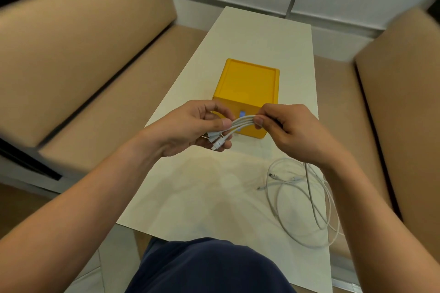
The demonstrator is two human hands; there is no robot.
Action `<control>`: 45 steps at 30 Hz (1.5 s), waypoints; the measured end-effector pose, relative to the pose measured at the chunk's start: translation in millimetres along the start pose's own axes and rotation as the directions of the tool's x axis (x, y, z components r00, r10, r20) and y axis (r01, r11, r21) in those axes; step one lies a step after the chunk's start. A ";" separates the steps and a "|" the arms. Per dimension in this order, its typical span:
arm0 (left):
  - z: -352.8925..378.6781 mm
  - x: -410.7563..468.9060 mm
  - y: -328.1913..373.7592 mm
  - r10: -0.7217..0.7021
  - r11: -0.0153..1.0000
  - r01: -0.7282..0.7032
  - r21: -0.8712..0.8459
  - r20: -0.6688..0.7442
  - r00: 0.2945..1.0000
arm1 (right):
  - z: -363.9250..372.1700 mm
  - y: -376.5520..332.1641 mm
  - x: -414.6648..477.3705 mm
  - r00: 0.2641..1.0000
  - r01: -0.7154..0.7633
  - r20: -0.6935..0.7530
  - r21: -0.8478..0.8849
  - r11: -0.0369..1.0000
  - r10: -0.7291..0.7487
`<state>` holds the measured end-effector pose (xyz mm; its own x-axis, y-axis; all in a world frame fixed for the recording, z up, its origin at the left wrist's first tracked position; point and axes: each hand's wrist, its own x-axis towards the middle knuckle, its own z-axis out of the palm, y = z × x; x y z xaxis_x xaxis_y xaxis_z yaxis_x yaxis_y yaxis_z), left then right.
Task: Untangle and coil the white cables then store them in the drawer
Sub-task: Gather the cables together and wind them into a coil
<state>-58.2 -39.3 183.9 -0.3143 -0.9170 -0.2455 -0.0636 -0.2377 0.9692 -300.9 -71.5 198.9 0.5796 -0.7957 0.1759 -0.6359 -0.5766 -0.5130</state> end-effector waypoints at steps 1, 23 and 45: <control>0.4 0.7 -0.9 0.001 1.000 -0.001 0.029 -0.015 1.000 | 0.0 -0.1 0.2 1.000 -0.001 0.001 0.003 1.000 0.001; -3.5 1.1 0.0 0.028 0.975 -0.075 0.207 0.222 0.975 | -12.8 4.0 5.7 0.989 -0.085 0.131 0.104 0.991 0.071; 8.0 9.1 -6.9 0.039 0.968 -0.096 0.232 0.237 0.971 | -28.2 29.1 10.0 0.923 -0.103 0.383 0.329 0.939 -0.033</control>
<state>-68.2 -43.5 175.0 -0.5325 -0.8234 -0.1963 -0.2511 -0.0678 0.9656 -328.0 -101.5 209.5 0.7514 -0.6442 -0.1429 -0.4889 -0.3982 -0.7761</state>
